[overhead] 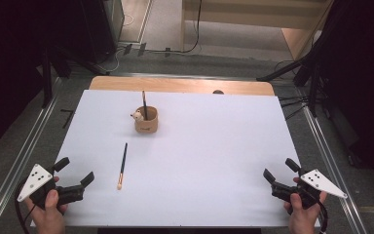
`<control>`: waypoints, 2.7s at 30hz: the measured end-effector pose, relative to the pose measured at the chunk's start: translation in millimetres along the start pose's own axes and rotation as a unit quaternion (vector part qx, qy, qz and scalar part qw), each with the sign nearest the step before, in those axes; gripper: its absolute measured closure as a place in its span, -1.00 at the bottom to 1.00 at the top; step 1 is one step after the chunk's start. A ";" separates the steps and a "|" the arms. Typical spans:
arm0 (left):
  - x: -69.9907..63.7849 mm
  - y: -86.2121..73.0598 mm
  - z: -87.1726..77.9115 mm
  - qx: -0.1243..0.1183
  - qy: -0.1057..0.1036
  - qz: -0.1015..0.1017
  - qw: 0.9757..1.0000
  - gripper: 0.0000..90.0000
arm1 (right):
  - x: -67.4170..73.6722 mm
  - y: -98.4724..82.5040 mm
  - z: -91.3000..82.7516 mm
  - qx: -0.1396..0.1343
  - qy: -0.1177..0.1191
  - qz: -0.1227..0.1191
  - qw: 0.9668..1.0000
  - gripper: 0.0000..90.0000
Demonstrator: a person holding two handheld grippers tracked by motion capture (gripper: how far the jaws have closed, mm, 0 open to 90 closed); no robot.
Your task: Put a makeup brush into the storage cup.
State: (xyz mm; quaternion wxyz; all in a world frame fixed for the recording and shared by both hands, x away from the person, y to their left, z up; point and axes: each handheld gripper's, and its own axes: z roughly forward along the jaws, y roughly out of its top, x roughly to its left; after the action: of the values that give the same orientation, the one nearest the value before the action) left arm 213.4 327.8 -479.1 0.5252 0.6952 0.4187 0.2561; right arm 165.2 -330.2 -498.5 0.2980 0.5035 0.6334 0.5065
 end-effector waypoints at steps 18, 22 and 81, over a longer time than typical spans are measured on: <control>-13.6 14.1 21.3 0.014 -0.023 -0.003 1.000 -1.00 | 1.1 0.3 -1.3 -0.001 -0.003 -0.004 1.000 -0.81; -21.5 21.2 33.7 0.031 -0.033 0.002 0.999 -1.00 | 1.7 0.4 -1.1 -0.001 -0.002 -0.004 1.000 -0.80; -67.2 45.7 130.2 0.413 0.006 0.070 0.908 0.87 | 7.6 -0.2 14.9 0.025 0.004 -0.008 1.000 -0.76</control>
State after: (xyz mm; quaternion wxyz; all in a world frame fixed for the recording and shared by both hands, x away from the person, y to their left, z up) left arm 296.5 199.0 -471.6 0.1692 0.8759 0.4406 0.1008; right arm 176.0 -317.9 -502.3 0.2869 0.5031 0.6512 0.4904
